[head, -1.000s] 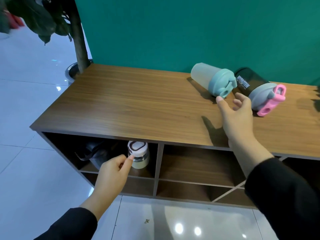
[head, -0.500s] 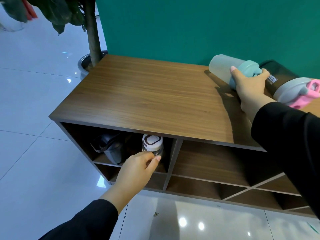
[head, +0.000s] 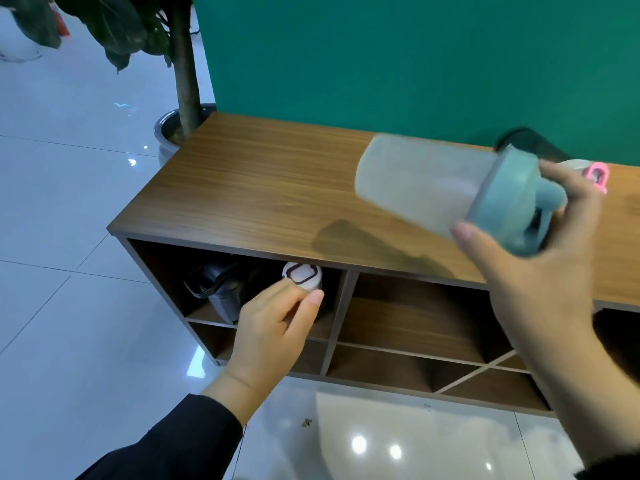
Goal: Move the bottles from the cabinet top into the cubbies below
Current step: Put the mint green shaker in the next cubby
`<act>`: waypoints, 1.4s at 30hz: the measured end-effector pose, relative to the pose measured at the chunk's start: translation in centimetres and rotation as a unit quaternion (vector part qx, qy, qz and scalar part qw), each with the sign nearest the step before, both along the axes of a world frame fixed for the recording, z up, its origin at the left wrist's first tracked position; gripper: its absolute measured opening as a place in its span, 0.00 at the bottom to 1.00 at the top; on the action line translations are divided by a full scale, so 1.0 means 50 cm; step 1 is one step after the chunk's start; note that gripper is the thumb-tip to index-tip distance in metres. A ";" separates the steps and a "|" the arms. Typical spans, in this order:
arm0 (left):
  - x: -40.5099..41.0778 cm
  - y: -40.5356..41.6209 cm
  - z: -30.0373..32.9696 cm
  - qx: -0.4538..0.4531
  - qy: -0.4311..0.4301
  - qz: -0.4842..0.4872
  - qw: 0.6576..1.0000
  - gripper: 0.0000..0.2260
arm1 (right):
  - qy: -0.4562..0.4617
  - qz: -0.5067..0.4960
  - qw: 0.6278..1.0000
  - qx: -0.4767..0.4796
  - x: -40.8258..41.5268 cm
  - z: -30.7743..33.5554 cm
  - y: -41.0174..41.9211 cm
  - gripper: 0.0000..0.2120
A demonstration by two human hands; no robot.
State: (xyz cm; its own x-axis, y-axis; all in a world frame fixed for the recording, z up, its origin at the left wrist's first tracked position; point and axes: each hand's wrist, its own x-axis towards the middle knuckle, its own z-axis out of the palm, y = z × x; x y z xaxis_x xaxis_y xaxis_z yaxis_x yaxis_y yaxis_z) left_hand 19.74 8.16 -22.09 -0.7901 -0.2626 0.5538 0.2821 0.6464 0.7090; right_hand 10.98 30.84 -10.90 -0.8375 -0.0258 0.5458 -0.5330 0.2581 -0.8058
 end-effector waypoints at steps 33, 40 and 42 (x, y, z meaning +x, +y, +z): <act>-0.046 0.154 -0.154 0.116 -0.481 -0.067 0.867 0.36 | -0.327 0.005 0.939 0.103 -0.043 -0.399 -0.038 0.48; -0.076 0.159 -0.152 0.170 -0.477 -0.105 0.856 0.36 | -0.327 0.014 0.940 0.102 -0.067 -0.432 -0.052 0.45; -0.082 0.163 -0.149 0.184 -0.473 -0.112 0.855 0.36 | -0.321 0.013 0.941 0.105 -0.073 -0.431 -0.052 0.45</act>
State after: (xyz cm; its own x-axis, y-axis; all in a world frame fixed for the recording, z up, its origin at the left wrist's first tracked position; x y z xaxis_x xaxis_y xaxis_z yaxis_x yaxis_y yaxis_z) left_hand 15.62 16.32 -29.57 -0.8923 -0.0649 -0.4468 -0.4412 0.3359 0.8322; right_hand 7.33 28.22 -32.44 -0.9904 -0.1024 -0.0926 0.0381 0.4419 -0.8963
